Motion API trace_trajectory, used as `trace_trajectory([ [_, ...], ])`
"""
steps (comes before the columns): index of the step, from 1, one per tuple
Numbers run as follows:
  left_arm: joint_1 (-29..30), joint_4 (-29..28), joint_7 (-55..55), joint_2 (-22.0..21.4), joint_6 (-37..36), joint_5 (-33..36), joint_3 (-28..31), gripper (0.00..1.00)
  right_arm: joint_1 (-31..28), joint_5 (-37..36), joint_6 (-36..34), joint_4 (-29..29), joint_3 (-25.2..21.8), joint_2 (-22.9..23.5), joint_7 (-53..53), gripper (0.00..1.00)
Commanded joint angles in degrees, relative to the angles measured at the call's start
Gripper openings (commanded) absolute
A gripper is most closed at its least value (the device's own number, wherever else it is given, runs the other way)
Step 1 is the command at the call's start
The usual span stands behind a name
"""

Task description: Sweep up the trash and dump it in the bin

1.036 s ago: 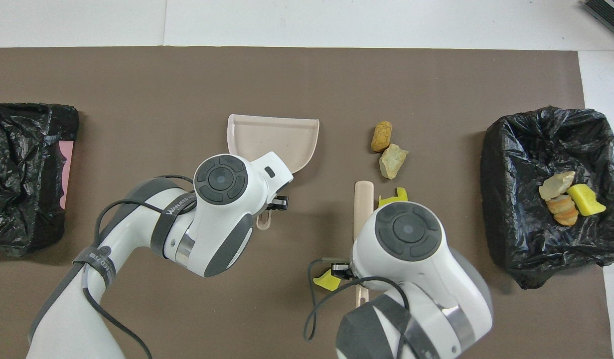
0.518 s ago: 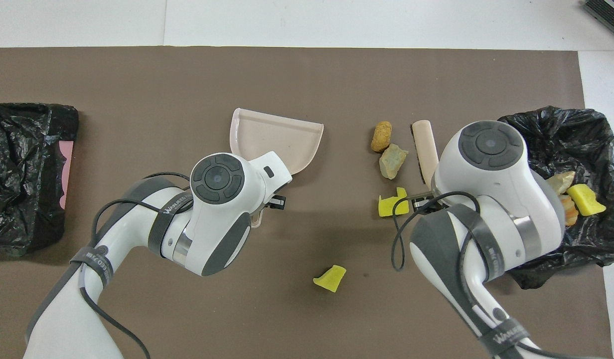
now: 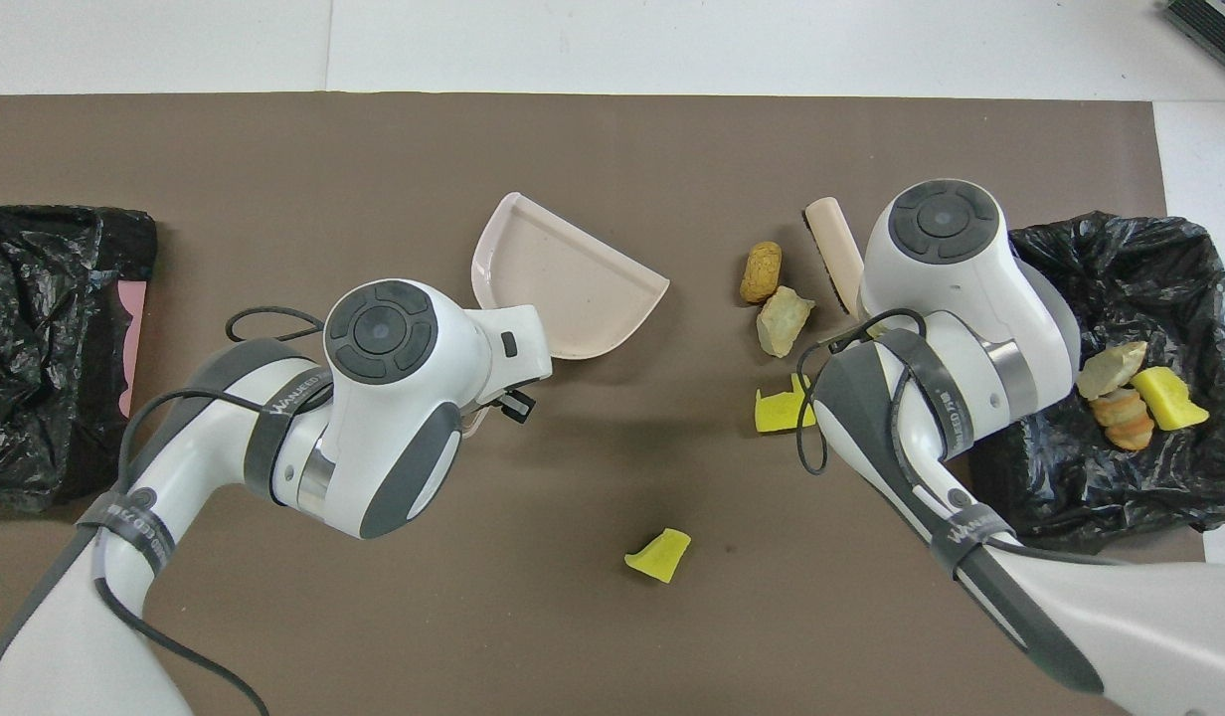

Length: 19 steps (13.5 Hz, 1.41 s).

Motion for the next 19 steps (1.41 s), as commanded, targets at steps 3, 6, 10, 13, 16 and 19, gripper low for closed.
trace_trajectory([
  [3, 1.8, -1.1, 17.5, -3.2, -5.1, 5.1, -0.2, 0.0, 1.8, 1.6, 0.8, 0.7, 0.6, 2.0, -0.1, 0.0],
  [6, 2.6, -3.6, 26.5, -4.6, -5.0, 6.3, -0.2, 0.0, 4.1, 5.5, 0.7, 0.7, 0.7, 2.2, 2.6, 0.0],
  [10, 2.9, -5.2, 30.5, -3.8, -3.7, 7.0, -0.2, 0.0, 6.4, 9.9, 0.8, 0.5, 0.7, 2.7, 6.8, 0.0],
  [13, 3.0, -7.4, 31.8, -4.2, 0.1, 8.2, -0.2, 0.0, 10.6, 10.9, 1.2, 0.7, 0.7, 3.0, 12.5, 0.0],
  [16, 2.9, -7.6, 31.9, -4.2, 0.4, 8.3, -0.2, 0.0, 13.1, 17.9, 2.6, 0.7, 0.8, 3.1, 13.6, 0.0],
  [19, 2.9, -8.8, 32.0, -4.8, 0.3, 8.3, -0.2, 0.0, 16.1, 26.3, 3.9, 0.8, 0.9, 3.1, 12.8, 0.0],
])
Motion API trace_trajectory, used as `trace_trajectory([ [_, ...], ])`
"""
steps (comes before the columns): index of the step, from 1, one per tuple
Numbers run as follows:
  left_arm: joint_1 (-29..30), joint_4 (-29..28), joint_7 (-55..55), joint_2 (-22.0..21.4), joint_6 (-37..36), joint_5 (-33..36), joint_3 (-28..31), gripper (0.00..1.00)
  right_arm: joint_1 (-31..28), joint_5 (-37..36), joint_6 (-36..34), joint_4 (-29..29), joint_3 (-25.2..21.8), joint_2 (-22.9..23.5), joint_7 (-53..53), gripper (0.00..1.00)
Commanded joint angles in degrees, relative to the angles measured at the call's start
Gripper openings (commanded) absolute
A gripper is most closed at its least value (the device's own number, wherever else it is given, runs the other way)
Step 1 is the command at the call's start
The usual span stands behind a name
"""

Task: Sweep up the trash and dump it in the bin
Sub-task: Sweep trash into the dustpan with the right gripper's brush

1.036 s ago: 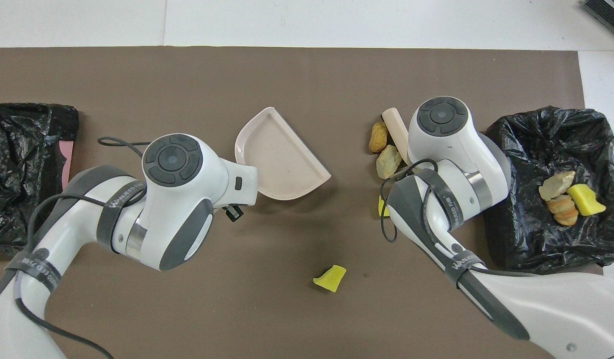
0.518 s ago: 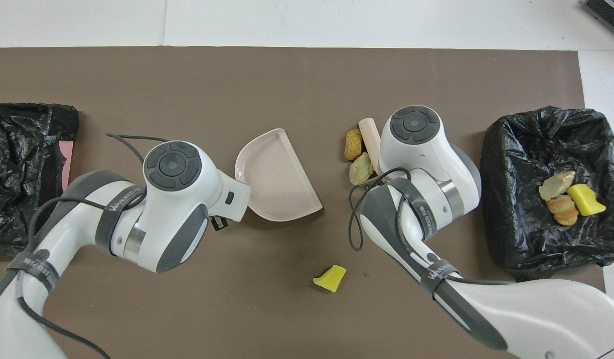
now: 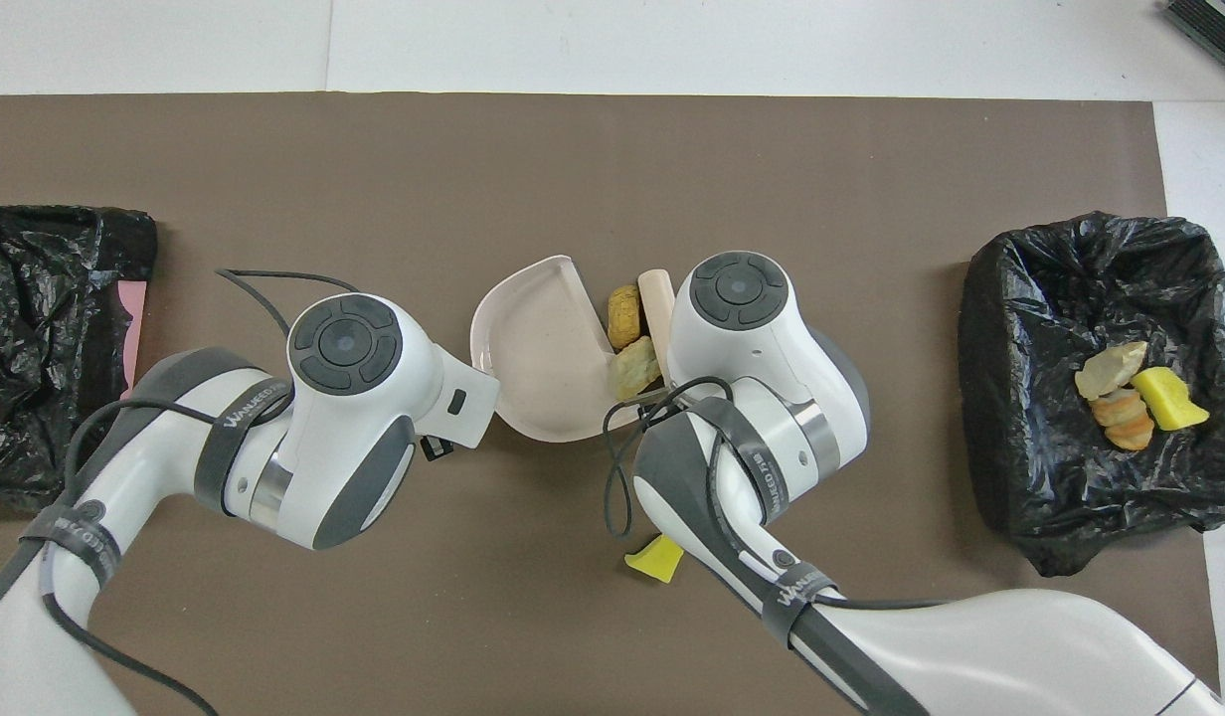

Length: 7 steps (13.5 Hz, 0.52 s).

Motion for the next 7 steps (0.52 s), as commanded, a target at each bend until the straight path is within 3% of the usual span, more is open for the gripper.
trace_trajectory([
  [1, 0.4, -3.6, 0.9, -2.3, 1.4, 1.2, -0.3, 0.0, 1.0, 8.9, 1.1, 1.2, 0.5, 0.5, -0.5, 0.0],
  [3, 0.7, -3.6, 2.8, -2.5, 1.5, 1.2, -0.4, 0.0, 2.0, 12.5, 0.7, 3.4, 0.4, 0.5, -0.3, 0.0],
  [7, 2.8, -3.2, 11.7, -2.2, 1.4, 1.1, -0.3, 0.0, 0.6, 11.4, -4.4, 3.8, -0.5, -2.5, 0.2, 0.0],
])
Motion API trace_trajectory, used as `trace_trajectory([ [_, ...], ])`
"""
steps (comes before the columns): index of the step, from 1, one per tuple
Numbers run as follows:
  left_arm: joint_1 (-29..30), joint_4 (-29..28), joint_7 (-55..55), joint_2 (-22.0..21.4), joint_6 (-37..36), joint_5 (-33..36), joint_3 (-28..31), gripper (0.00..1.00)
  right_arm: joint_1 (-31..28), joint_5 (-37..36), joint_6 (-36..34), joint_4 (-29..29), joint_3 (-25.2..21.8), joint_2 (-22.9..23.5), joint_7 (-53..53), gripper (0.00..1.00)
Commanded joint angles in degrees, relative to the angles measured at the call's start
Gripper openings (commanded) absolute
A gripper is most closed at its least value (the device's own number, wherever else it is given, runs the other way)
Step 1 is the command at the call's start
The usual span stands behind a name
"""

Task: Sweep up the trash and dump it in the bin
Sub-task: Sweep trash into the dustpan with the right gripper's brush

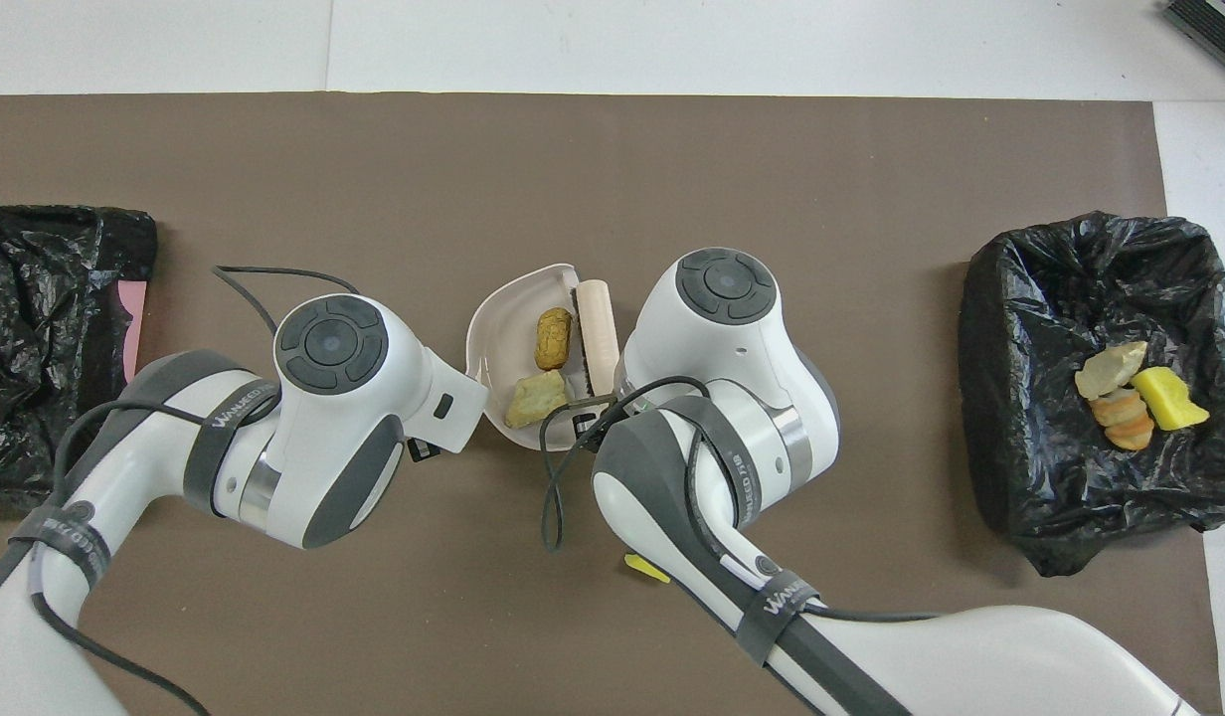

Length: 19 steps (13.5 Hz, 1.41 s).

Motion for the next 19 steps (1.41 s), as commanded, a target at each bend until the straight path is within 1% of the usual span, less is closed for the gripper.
trace_trajectory([
  [1, 2.5, -1.8, 9.8, -1.5, 0.8, 1.1, -0.3, 0.0, -2.6, -0.4, -4.6, -0.1, -0.3, -3.9, 0.6, 0.0],
  [3, 2.8, -1.1, 13.9, -1.6, 0.3, 1.1, -0.3, 0.0, -6.0, -3.1, -9.1, -0.2, -0.2, -6.1, 1.0, 0.0],
  [5, 3.9, -1.2, 14.3, -3.1, -1.7, 1.3, -0.2, 0.0, -8.5, -6.7, -12.5, -0.2, -0.2, -8.1, 1.0, 0.0],
  [7, 3.7, -2.0, 14.3, -4.5, -3.5, 3.6, -0.3, 0.0, -10.9, -10.6, -16.3, -0.8, -0.2, -9.4, 1.4, 0.0],
  [8, 3.6, -2.3, 14.3, -4.7, -4.3, 4.0, -0.3, 0.0, -11.8, -12.1, -17.2, -2.5, -0.2, -10.4, 1.9, 0.0],
  [9, 3.7, -2.5, 14.4, -5.0, -5.3, 4.4, -0.3, 0.0, -13.3, -13.1, -16.7, -6.2, -0.2, -12.3, 2.0, 0.0],
  [11, 4.0, -3.5, 14.5, -6.6, -6.4, 5.0, -0.3, 0.0, -16.2, -13.3, -13.4, -13.8, -0.1, -16.3, 1.5, 0.0],
  [13, 4.3, -6.0, 14.6, -8.1, -5.8, 5.5, -0.3, 0.0, -18.4, -13.6, -7.2, -22.4, -0.1, -20.6, -0.5, 0.0],
  [14, 4.4, -7.4, 14.8, -8.9, -5.7, 6.8, -0.3, 0.0, -18.9, -13.6, -4.8, -25.8, -0.1, -22.2, -2.0, 0.0],
  [16, 4.4, -9.7, 15.1, -10.2, -4.8, 7.3, -0.3, 0.0, -18.2, -13.6, -0.6, -29.8, 0.3, -22.5, -1.3, 0.0],
  [18, 4.6, -12.9, 16.0, -11.8, -2.0, 7.5, -0.2, 0.0, -15.9, -12.9, 4.3, -30.7, 0.4, -20.7, 2.3, 0.0],
  [19, 5.8, -13.7, 16.5, -12.0, -1.6, 7.5, -0.3, 0.0, -13.9, -12.4, 5.1, -30.2, 0.4, -20.1, 3.7, 0.0],
])
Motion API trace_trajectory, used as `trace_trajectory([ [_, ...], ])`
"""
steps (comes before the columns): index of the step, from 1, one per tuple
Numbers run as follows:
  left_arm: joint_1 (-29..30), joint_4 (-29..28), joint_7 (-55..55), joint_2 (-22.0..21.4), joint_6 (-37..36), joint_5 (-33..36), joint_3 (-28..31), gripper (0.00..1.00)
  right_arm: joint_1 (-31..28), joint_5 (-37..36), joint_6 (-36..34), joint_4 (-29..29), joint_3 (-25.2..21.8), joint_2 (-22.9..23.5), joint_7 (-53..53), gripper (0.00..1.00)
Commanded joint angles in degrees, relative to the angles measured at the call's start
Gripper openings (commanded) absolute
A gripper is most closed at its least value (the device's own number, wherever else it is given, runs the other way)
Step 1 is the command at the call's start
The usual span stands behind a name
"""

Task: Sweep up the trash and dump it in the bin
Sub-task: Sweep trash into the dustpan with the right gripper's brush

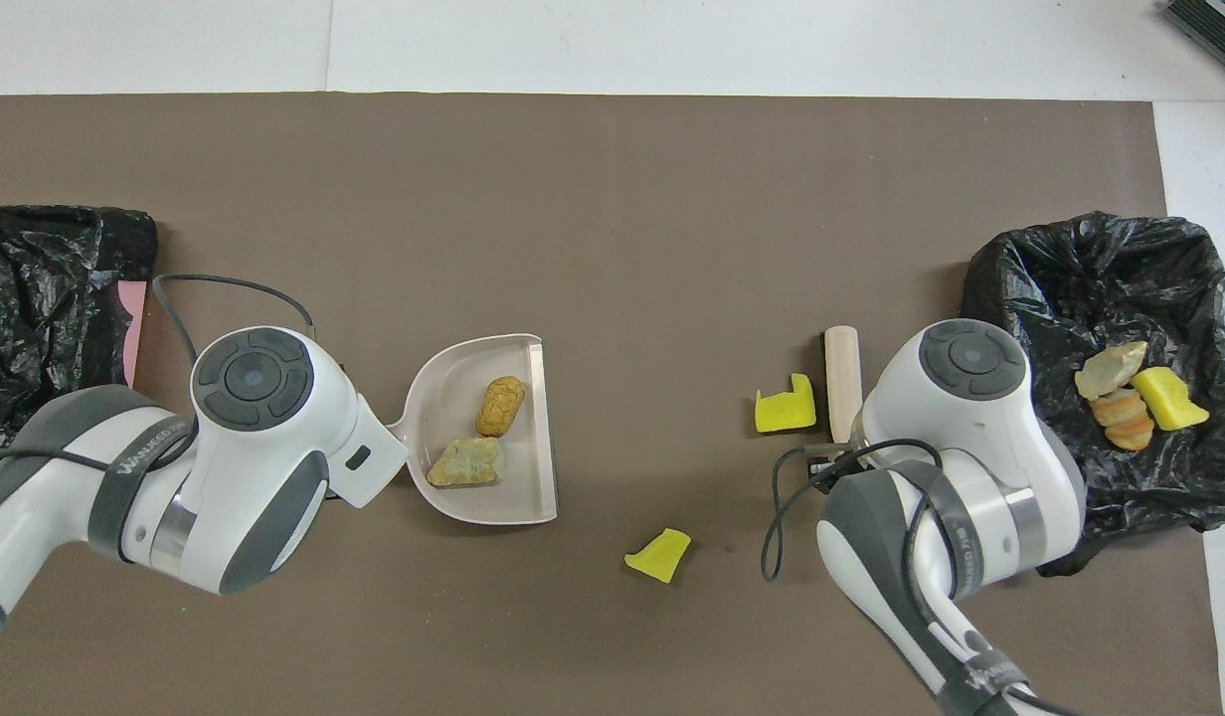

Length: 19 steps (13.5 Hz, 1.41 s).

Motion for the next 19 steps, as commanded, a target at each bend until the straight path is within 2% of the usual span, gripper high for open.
trace_trajectory([
  [1, 2.1, -4.9, 2.1, -3.4, 2.3, 1.5, -0.4, 0.0, 3.8, 0.7, 2.9, -0.5, 0.5, 0.5, 4.1, 0.0],
  [5, 2.1, -5.6, 2.0, -3.7, 2.6, 1.5, -0.4, 0.0, 9.9, 3.4, 4.6, 4.7, 0.6, 6.9, 6.3, 0.0],
  [7, 2.1, -6.5, 1.9, -4.2, 2.9, 1.5, -0.4, 0.0, 12.7, 8.7, 6.0, 7.6, 0.6, 9.3, 6.8, 0.0],
  [13, 2.4, -7.3, 1.8, -4.6, 3.7, 1.5, -0.4, 0.0, 23.1, 17.7, 13.2, 12.9, 0.6, 16.5, 7.7, 0.0],
  [15, 2.4, -7.3, 1.8, -4.6, 3.7, 1.5, -0.4, 0.0, 25.8, 22.2, 17.3, 13.1, 0.7, 17.2, 6.7, 0.0],
  [17, 2.8, -7.3, 1.8, -4.6, 3.8, 1.5, -0.5, 0.0, 28.0, 27.3, 17.7, 15.0, 0.7, 17.3, 6.8, 0.0],
  [19, 2.9, -7.3, 1.8, -4.6, 4.0, 1.5, -0.4, 0.0, 28.6, 27.7, 16.3, 15.7, 0.5, 17.1, 7.2, 0.0],
])
